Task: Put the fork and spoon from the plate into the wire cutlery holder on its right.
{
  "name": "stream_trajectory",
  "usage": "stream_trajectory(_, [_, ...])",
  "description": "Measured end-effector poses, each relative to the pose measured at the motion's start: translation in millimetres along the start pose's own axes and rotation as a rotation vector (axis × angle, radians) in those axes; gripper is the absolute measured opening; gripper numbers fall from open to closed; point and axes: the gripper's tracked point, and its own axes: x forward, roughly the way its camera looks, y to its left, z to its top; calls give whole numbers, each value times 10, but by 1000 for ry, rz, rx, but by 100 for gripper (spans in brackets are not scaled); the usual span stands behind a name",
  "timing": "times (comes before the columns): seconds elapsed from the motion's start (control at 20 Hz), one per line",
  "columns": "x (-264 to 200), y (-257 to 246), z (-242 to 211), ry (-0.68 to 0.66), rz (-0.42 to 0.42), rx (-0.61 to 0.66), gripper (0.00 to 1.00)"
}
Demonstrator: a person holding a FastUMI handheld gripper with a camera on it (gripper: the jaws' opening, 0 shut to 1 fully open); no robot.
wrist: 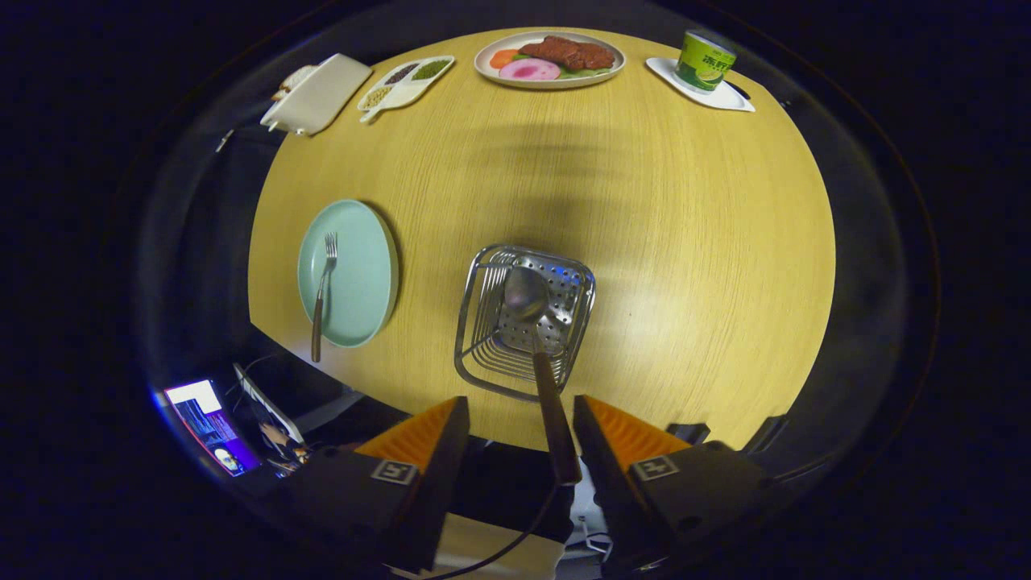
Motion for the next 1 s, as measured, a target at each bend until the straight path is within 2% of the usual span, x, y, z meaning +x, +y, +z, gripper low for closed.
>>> stream_trajectory(0.05, [-100, 11, 55, -46, 4, 19, 100])
stream_trajectory(0.3, [-601, 210, 271, -322, -1, 91, 99])
stream_trajectory(0.5, [-851, 582, 296, -472, 18, 153, 99])
stream_trajectory(0.75, [-769, 1177, 396, -554, 44, 144, 99])
stream_trajectory(1.0, [-440, 1854, 460, -557, 90, 48, 99])
